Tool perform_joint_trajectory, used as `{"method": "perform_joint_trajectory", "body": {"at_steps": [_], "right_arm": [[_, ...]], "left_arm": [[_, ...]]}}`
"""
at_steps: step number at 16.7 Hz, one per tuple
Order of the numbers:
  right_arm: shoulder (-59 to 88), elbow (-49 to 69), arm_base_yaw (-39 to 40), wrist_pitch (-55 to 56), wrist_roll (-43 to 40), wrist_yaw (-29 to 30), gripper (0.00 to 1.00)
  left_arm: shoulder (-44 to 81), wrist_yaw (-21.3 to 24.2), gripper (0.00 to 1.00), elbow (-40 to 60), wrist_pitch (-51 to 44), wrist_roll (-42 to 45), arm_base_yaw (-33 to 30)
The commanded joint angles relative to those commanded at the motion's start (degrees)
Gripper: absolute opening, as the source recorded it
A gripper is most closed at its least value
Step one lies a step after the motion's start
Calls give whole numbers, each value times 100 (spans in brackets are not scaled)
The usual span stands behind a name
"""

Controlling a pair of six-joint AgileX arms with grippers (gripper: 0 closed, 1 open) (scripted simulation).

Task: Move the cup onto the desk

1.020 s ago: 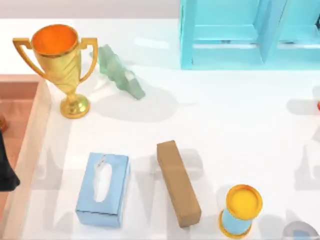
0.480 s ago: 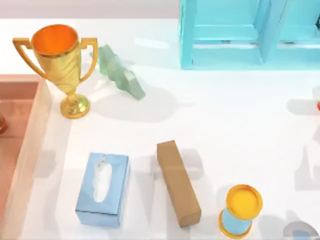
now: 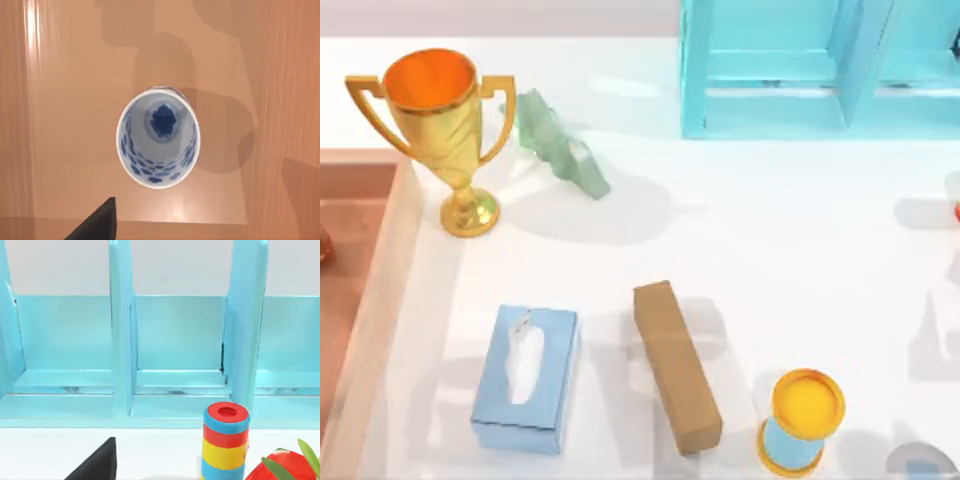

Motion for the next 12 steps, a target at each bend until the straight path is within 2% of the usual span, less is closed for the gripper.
{"method": "perform_joint_trajectory", "body": {"at_steps": [5,12], "right_arm": [[0,0,0,0,0,0,100],[0,0,0,0,0,0,100]], "left_arm": [[1380,-4,100,1218,-1084,269,249],[1540,-5,100,1362,-1204,299,259]]}}
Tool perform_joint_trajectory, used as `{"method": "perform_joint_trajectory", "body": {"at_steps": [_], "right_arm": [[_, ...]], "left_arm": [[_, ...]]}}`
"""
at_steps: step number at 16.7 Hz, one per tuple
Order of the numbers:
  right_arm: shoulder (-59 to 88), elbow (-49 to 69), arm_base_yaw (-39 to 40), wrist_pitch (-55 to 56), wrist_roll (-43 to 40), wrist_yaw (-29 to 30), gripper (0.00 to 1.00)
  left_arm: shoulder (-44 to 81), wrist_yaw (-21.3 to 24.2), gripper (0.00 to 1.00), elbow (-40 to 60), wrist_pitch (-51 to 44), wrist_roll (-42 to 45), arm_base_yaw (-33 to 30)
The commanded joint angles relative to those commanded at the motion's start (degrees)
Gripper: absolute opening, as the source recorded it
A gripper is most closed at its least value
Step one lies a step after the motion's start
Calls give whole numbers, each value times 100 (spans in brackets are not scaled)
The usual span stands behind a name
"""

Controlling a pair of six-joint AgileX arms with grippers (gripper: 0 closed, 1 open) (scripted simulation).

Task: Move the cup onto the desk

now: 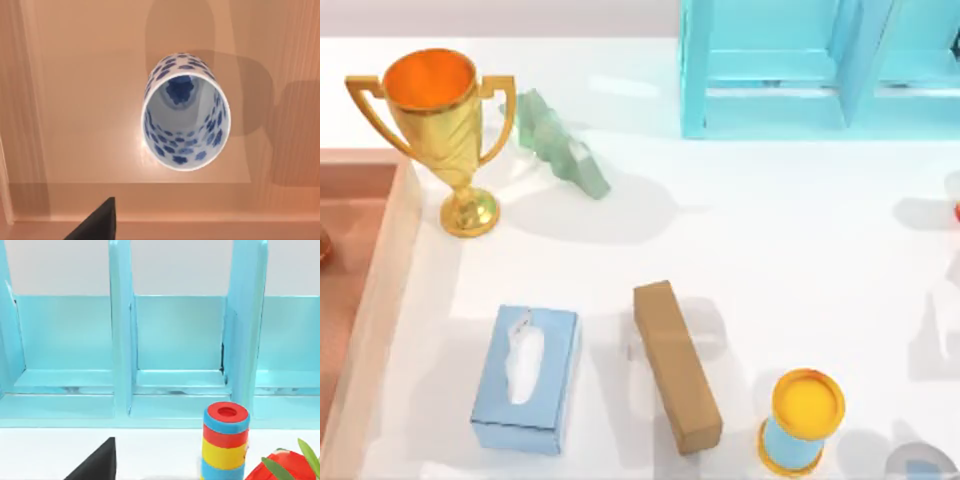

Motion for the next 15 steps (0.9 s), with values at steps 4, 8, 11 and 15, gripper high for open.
{"method": "perform_joint_trajectory", "body": {"at_steps": [4,8,11,15], "right_arm": [[0,0,0,0,0,0,100],[0,0,0,0,0,0,100],[0,0,0,0,0,0,100],[0,0,0,0,0,0,100]], "left_arm": [[180,0,100,-504,660,6,23],[478,1,100,-1335,1886,32,41],[606,1,100,-1685,2282,44,51],[610,1,100,-1695,2295,44,51]]}}
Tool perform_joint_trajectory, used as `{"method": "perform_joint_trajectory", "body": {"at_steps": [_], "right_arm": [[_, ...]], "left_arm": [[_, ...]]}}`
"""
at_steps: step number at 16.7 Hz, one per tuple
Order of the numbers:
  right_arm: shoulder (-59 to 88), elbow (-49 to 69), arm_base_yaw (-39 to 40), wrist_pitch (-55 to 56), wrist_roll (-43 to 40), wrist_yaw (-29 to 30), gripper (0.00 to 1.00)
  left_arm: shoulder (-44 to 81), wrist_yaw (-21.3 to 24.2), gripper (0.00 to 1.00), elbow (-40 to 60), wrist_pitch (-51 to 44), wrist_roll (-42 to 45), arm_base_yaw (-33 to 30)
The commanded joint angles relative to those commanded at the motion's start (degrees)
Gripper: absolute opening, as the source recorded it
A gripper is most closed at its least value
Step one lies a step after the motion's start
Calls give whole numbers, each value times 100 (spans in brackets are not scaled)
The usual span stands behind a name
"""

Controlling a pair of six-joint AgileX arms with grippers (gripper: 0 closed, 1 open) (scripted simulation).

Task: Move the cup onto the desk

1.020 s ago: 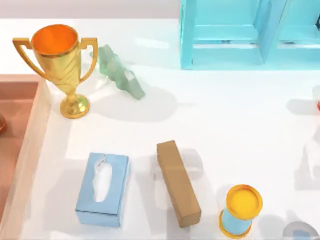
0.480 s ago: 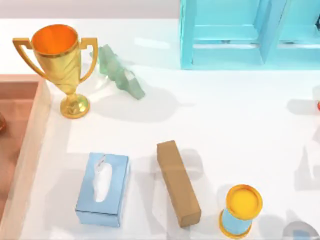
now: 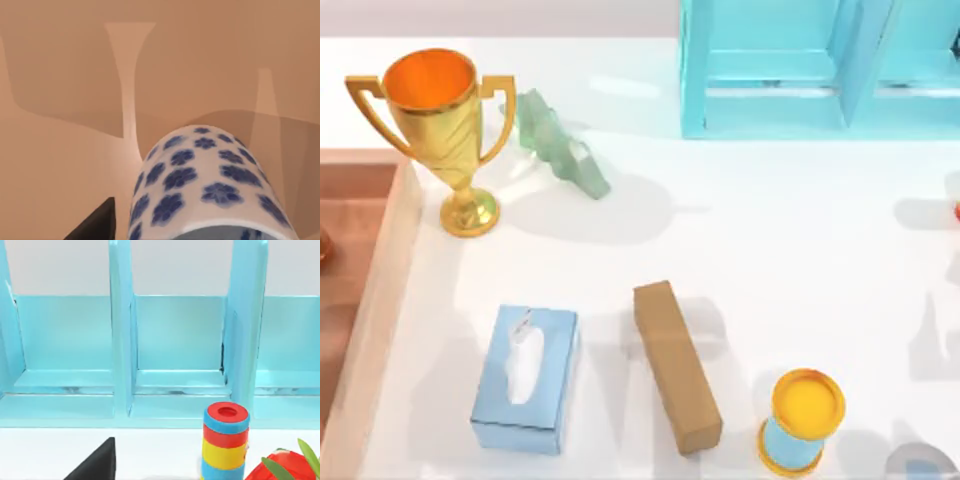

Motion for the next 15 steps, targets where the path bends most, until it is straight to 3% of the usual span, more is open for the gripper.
{"method": "perform_joint_trajectory", "body": {"at_steps": [13,15], "right_arm": [[0,0,0,0,0,0,100],[0,0,0,0,0,0,100]], "left_arm": [[0,0,2,0,0,0,0],[0,0,0,0,0,0,0]]}}
